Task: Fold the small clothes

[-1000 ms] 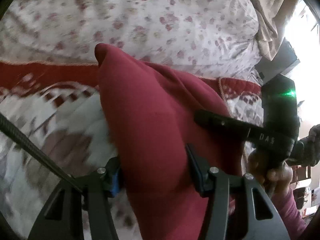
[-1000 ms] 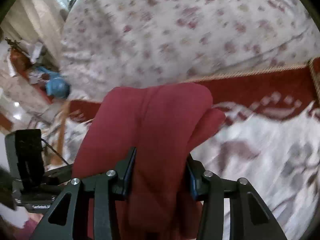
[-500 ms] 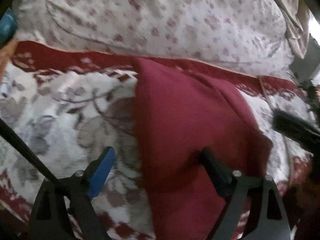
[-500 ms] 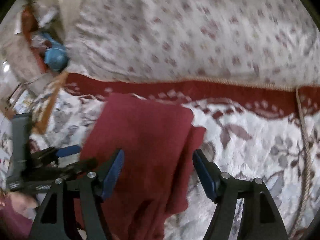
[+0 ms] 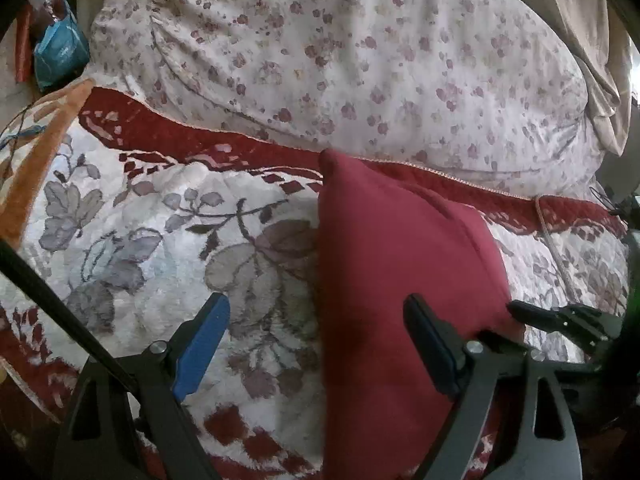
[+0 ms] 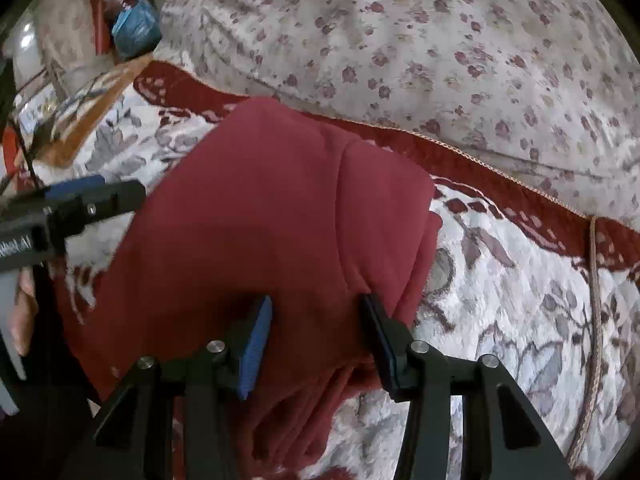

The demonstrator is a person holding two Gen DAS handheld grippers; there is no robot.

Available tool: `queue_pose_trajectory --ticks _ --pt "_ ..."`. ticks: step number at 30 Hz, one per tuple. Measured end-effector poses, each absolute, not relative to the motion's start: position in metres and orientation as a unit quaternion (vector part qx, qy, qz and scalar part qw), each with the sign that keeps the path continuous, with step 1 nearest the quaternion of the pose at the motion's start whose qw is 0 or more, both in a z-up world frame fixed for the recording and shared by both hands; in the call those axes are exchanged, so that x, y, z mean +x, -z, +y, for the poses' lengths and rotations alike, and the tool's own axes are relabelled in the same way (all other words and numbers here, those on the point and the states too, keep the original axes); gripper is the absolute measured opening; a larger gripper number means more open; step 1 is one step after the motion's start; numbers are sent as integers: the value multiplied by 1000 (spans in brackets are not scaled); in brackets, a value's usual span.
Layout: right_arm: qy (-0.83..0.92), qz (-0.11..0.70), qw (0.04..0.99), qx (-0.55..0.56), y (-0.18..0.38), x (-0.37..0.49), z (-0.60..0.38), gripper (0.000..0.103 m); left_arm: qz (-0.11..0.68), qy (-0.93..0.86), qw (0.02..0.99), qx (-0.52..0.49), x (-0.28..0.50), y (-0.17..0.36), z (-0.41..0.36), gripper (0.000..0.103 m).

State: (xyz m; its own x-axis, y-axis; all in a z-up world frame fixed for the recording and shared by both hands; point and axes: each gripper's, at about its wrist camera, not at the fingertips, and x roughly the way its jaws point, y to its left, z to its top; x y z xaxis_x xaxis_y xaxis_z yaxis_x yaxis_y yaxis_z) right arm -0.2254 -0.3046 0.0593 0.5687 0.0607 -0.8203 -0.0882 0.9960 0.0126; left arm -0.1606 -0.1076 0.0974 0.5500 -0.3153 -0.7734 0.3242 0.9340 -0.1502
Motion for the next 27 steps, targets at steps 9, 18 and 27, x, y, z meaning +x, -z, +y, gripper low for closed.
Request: queue_pose_trajectory --ticks 9,18,27 --pt "-7 455 888 67 -85 -240 -310 82 434 179 883 11 -172 -103 -109 87" --pt "35 470 881 39 -84 -232 -304 89 419 167 892 29 -180 -109 -110 87" --pt "44 469 880 55 -85 -232 -309 91 406 155 901 1 -181 -113 -104 87"
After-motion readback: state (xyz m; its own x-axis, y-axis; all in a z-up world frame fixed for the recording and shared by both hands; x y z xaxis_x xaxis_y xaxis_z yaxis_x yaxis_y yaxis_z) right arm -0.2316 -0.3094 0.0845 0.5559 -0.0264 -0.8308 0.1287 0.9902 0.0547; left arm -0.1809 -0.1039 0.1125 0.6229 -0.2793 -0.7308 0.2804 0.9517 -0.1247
